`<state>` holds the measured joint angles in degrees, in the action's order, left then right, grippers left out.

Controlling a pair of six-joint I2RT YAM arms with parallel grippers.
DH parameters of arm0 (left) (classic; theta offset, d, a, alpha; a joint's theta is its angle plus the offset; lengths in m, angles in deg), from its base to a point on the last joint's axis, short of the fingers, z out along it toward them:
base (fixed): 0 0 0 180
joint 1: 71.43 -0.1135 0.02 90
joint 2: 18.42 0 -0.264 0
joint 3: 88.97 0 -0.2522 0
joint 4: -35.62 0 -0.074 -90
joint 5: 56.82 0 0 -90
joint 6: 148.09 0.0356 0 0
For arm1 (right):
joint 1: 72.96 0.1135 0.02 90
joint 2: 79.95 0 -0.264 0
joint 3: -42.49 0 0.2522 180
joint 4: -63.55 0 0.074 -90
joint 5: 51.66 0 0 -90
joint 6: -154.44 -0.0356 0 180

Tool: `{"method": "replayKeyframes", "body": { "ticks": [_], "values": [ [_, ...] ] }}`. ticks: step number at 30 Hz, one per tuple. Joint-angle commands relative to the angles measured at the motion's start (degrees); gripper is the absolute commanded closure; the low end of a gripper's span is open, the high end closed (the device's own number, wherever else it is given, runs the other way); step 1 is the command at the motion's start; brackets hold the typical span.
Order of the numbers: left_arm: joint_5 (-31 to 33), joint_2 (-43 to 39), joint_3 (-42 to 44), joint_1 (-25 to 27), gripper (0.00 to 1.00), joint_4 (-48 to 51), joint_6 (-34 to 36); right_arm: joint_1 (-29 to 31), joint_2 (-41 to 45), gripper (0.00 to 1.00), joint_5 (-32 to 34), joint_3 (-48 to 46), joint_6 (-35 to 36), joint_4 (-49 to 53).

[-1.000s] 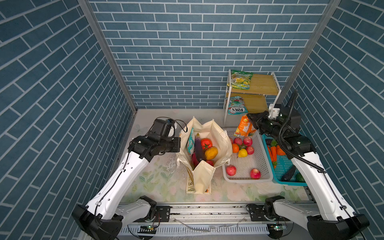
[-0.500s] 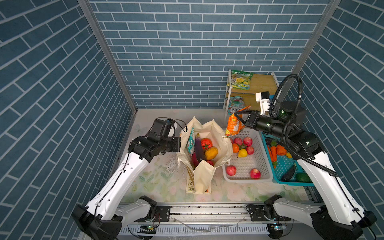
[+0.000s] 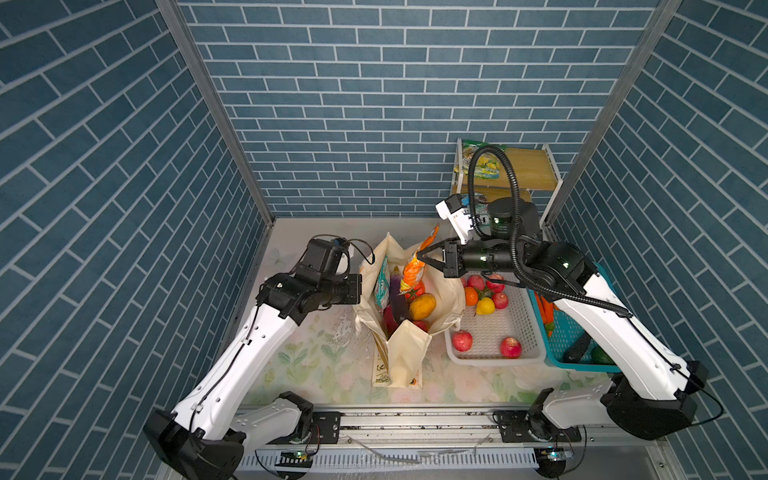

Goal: Place the food into the grocery bag and tie it
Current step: 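Carry the orange Fox's candy bag with the right gripper over the tote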

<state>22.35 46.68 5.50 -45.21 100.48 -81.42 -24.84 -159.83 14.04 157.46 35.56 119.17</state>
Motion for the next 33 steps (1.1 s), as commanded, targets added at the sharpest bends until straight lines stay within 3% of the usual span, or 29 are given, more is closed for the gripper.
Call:
{"method": "replayKeyframes", "body": {
  "ticks": [1, 33],
  "values": [
    [-1.1, -0.5, 0.2, 0.0, 1.0, 0.7, 0.6, 0.7, -0.9, 1.0, 0.6, 1.9, 4.9, 1.9],
    [-1.2, -1.1, -1.6, -0.1, 1.0, 2.7, 0.8, 0.8, -12.7, 1.0, 8.4, -1.4, 15.0, 8.5]
  ]
}}
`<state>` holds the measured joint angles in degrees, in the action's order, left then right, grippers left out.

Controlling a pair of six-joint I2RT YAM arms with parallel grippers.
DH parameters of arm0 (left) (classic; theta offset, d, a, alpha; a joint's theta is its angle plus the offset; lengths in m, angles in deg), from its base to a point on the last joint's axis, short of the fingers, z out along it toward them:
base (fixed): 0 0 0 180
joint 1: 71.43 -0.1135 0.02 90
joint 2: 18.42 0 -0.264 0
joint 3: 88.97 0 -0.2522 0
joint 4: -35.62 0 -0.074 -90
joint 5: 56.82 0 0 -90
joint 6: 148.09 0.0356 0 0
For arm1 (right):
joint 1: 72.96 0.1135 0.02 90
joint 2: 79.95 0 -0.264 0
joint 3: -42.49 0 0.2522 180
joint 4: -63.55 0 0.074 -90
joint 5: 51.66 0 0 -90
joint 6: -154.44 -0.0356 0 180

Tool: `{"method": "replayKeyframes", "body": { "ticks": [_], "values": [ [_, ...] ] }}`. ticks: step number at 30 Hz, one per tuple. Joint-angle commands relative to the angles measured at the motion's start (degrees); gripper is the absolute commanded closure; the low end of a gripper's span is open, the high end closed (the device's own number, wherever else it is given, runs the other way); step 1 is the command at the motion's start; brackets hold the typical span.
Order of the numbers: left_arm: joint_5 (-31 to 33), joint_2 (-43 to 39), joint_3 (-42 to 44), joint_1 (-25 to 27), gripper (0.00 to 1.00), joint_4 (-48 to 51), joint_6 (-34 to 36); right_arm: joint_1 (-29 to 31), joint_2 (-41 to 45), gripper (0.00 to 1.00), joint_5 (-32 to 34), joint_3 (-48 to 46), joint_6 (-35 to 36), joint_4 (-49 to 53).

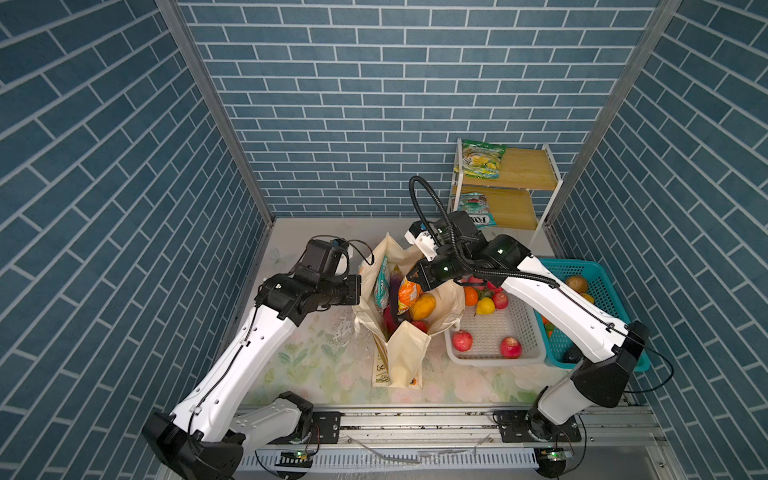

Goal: Place the food into the grocery bag and tie it
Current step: 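Carry the orange Fox's candy bag with the right gripper over the tote, then lower the orange candy bag into the tote and open the right gripper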

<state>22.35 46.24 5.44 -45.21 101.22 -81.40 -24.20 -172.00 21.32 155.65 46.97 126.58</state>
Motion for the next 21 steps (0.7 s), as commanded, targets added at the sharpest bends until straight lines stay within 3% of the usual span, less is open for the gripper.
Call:
{"method": "replayKeyframes", "body": {
  "ticks": [1, 15, 17, 21],
  "values": [
    [-1.3, -0.5, -1.7, 0.0, 1.0, 2.0, 0.7, 0.1, -1.0, 1.0, 1.1, 0.4, 3.6, 1.2],
    [-1.0, 0.2, -4.2, -0.1, 1.0, 3.2, 1.6, 2.4, -5.5, 1.0, 3.0, 0.4, 4.9, 1.0],
    [-0.8, 0.1, -4.3, 0.0, 1.0, 3.3, 1.7, 2.4, -5.6, 0.95, 4.3, 0.6, 5.8, 1.5],
    [-0.7, -0.1, -4.3, 0.0, 1.0, 3.4, 1.7, 2.4, -5.4, 0.73, 6.1, 2.0, 6.9, 3.0]
  ]
}}
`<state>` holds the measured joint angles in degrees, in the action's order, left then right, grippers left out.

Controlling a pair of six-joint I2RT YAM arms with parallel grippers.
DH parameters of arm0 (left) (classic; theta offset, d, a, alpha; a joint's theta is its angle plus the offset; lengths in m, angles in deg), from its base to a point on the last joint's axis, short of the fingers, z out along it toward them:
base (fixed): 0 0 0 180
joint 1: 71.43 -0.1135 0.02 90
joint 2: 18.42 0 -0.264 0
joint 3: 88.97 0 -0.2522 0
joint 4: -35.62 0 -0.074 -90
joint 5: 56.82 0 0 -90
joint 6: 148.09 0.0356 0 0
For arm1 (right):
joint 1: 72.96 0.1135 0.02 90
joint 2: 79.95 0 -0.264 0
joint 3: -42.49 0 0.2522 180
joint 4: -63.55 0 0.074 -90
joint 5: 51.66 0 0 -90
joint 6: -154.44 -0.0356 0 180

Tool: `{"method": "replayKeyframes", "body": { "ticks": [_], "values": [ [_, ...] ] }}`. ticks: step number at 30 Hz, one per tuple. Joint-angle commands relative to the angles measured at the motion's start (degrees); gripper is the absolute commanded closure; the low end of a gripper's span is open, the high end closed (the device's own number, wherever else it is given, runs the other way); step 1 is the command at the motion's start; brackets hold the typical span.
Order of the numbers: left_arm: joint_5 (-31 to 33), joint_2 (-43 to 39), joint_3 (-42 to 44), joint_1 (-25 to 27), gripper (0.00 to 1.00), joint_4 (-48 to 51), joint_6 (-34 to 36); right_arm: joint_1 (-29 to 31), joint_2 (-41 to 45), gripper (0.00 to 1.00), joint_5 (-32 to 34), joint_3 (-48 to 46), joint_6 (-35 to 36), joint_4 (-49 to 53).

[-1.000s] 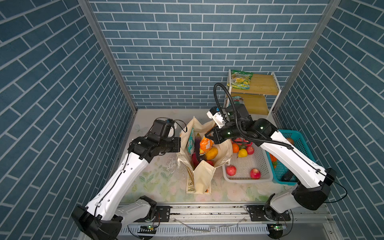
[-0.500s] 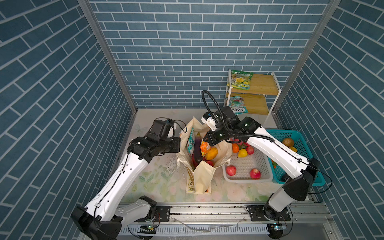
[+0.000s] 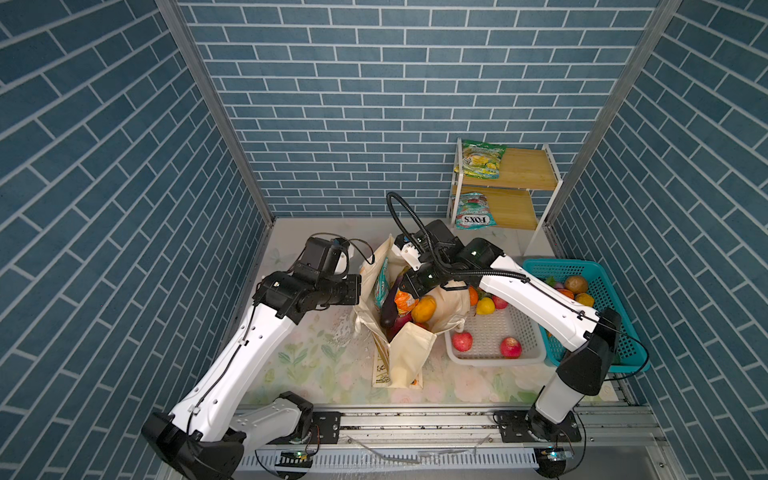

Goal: Place the food into the grocery bag and tie it
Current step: 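Lower the orange candy bag into the tote and open the right gripper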

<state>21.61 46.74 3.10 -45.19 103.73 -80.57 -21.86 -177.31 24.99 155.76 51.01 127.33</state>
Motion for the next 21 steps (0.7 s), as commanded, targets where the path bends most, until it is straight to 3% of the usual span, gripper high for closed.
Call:
{"method": "replayKeyframes", "body": {
  "ticks": [1, 5, 9, 17, 21],
  "values": [
    [0.1, -0.5, -2.0, -0.1, 1.0, 0.9, 0.9, 0.1, 0.1, 0.68, 3.1, 2.5, 3.0, 2.8],
    [0.3, -0.5, -2.1, -0.1, 1.0, 0.9, 0.9, 0.1, 1.8, 0.54, 5.7, 4.7, 3.7, 4.4],
    [0.6, -0.1, -2.6, -0.1, 1.0, 1.1, 0.9, 0.1, 5.0, 0.47, 8.6, 6.8, 3.6, 4.7],
    [0.6, 0.3, -3.2, -0.1, 1.0, 1.1, 0.9, -1.0, 15.7, 0.46, 18.1, 7.4, 3.1, 0.6],
    [0.6, -0.2, -2.7, -0.1, 1.0, 1.0, 0.7, -4.9, 20.1, 0.48, 20.3, 4.9, -0.5, -0.4]
  ]
}}
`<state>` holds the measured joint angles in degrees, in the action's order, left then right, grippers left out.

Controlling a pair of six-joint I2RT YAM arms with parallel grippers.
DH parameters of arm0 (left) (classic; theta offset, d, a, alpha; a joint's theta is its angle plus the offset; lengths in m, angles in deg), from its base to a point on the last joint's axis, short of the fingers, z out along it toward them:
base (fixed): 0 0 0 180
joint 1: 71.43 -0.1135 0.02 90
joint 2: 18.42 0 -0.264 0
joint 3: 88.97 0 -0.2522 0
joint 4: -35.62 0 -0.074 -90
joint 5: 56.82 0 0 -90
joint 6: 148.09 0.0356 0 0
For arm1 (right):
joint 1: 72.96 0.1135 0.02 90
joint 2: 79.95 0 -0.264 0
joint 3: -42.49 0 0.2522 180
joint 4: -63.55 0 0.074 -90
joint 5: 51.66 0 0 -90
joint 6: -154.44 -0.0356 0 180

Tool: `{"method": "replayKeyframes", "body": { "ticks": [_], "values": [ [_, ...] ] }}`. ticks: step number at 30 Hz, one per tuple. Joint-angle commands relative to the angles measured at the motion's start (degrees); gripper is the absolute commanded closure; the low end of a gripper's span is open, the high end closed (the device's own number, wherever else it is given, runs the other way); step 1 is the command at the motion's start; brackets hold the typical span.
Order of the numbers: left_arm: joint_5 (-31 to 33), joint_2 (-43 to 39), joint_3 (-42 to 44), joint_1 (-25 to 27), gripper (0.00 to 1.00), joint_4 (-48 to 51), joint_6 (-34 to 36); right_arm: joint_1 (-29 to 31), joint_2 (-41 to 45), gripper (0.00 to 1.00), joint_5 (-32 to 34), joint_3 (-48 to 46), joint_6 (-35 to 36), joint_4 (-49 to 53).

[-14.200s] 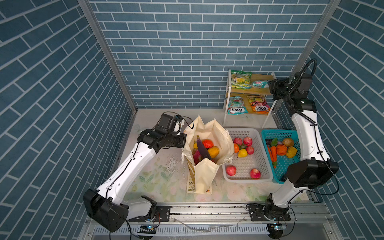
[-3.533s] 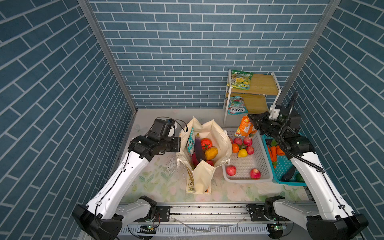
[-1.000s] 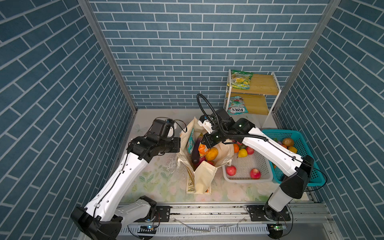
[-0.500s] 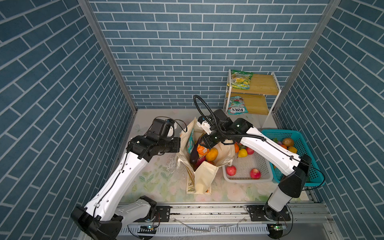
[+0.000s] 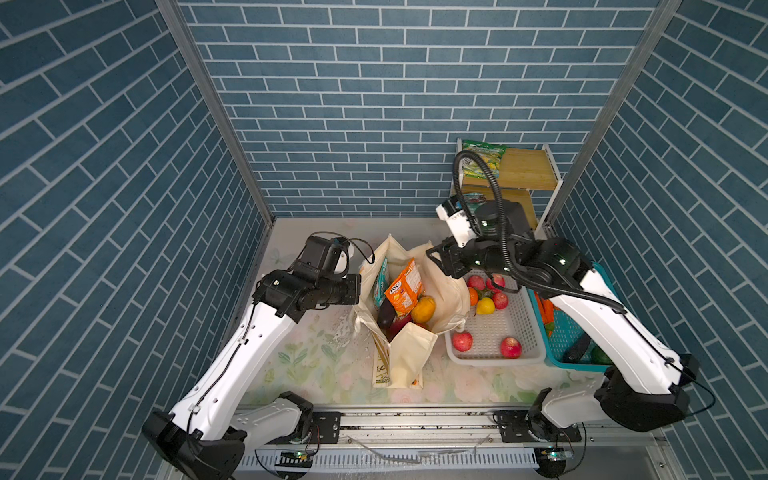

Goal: Place the food into the grocery bag and tie it
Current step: 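Lower the orange candy bag into the tote and open the right gripper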

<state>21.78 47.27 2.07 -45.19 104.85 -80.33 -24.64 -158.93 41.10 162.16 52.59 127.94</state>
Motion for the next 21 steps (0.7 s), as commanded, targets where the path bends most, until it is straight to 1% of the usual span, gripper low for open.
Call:
{"method": "replayKeyframes", "body": {
  "ticks": [1, 4, 9, 12, 15, 21],
  "values": [
    [0.4, -0.8, -1.6, 0.0, 1.0, -0.1, 0.4, -3.5, 2.8, 0.49, 4.3, -2.7, -3.1, -0.9],
    [0.5, -0.9, -1.4, 0.0, 1.0, 0.0, 0.5, -6.6, 5.7, 0.5, 4.0, -7.4, -5.5, -1.1],
    [0.3, -0.4, -1.4, -0.1, 1.0, 0.0, 0.5, -9.1, 8.7, 0.49, 0.1, -15.8, -9.4, -2.2],
    [0.4, -0.7, -1.4, 0.0, 1.0, 0.1, 0.7, -9.7, 9.7, 0.49, -2.0, -20.1, -11.5, -2.4],
    [0.6, -0.7, -1.4, 0.0, 1.0, 0.7, 0.9, -10.2, 10.8, 0.46, -2.9, -23.7, -13.6, -2.9],
    [0.7, -0.5, -1.3, 0.0, 1.0, 1.0, 1.0, -10.2, 11.5, 0.45, -6.8, -28.6, -17.1, -5.8]
  ]
}}
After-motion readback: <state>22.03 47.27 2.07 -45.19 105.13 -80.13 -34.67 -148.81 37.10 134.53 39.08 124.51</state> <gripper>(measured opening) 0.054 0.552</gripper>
